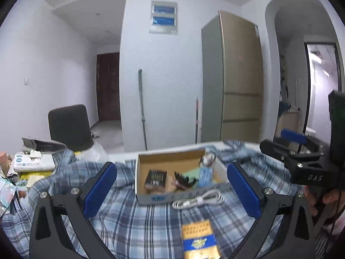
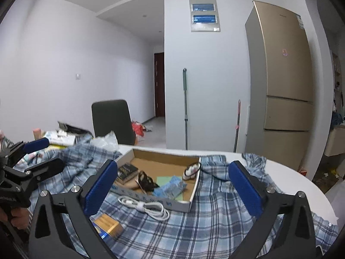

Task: Organize soft objects
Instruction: 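Withdraw both grippers up from the box, then lower the left gripper onto the gold-and-blue cigarette box and grasp it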

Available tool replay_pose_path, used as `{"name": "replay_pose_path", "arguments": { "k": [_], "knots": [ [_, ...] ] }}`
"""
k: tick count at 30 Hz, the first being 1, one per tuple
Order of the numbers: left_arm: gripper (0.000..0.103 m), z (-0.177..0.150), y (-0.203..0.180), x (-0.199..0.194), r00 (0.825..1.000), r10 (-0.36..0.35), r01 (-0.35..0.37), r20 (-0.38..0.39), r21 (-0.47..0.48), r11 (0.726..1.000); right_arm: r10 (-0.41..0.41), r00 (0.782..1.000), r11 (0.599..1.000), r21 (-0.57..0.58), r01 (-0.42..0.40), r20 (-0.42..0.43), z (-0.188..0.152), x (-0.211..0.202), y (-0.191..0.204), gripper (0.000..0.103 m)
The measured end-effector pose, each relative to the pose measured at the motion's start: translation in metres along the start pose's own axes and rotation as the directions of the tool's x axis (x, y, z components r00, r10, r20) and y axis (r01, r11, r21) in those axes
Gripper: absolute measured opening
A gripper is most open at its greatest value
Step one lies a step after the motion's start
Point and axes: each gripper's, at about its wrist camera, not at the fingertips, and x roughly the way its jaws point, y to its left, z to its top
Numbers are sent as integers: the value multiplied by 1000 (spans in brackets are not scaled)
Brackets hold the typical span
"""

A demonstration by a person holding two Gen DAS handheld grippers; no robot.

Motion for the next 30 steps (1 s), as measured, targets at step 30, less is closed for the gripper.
{"name": "replay_pose_path", "arguments": {
  "k": [30],
  "knots": [
    [92,-59,-7,79,838,-245,220,-488,-110,969,45,994,999,7,-44,-97,-23,18,-2,103]
  ]
}}
